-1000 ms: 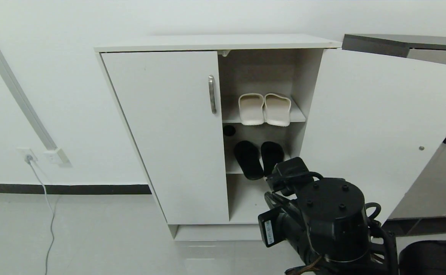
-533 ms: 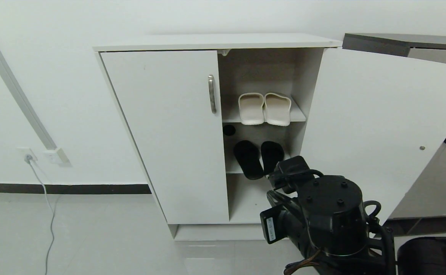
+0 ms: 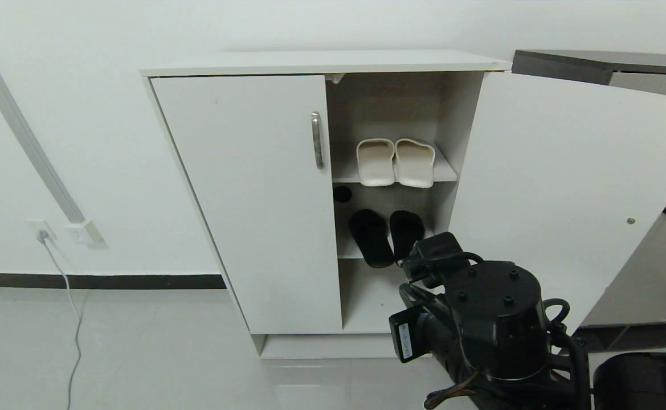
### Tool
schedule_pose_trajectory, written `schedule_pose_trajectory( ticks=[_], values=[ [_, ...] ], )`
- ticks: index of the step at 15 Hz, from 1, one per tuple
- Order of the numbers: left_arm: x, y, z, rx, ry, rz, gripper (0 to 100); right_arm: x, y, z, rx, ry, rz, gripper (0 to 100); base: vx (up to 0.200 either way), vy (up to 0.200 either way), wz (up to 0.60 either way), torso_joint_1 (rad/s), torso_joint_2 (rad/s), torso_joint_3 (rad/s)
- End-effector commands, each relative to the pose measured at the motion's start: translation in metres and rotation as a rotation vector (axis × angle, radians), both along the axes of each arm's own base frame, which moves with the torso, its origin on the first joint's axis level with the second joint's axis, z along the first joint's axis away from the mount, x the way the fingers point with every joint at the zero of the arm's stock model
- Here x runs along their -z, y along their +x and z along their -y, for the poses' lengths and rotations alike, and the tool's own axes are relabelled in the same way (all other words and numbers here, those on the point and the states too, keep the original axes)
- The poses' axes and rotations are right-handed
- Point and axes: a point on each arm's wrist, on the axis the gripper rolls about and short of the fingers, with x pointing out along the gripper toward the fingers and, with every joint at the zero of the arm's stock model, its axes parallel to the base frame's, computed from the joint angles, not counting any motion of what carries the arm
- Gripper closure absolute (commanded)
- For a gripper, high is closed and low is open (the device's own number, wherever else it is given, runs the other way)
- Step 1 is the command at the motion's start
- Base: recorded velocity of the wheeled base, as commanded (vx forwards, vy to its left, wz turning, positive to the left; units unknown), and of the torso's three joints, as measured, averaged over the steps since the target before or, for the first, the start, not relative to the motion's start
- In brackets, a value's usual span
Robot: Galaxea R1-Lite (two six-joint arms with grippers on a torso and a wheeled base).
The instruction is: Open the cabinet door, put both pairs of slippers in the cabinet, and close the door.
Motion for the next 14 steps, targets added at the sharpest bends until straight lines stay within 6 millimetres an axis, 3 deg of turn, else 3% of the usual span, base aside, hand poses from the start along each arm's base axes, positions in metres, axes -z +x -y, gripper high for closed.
schedule_pose_trajectory(
  ticks=[1, 5, 14],
  values=[
    [0.0, 0.0, 0.0, -0.001, -0.001, 0.0, 100, 0.0014, 0.0006, -0.0002, 0.001, -0.004, -0.002, 100, 0.0, 0.0, 0.0, 0.0, 0.0, 0.0],
    [0.0, 0.0, 0.0, -0.001, -0.001, 0.0, 100, 0.0011, 0.0011, -0.0001, 0.003, -0.003, -0.002, 100, 0.0, 0.0, 0.0, 0.007, -0.16, -0.251],
    [0.0, 0.0, 0.0, -0.001, 0.001, 0.0, 100, 0.0012, 0.001, -0.0001, 0.002, -0.006, -0.002, 100, 0.0, 0.0, 0.0, 0.082, -0.48, -0.351]
  ],
)
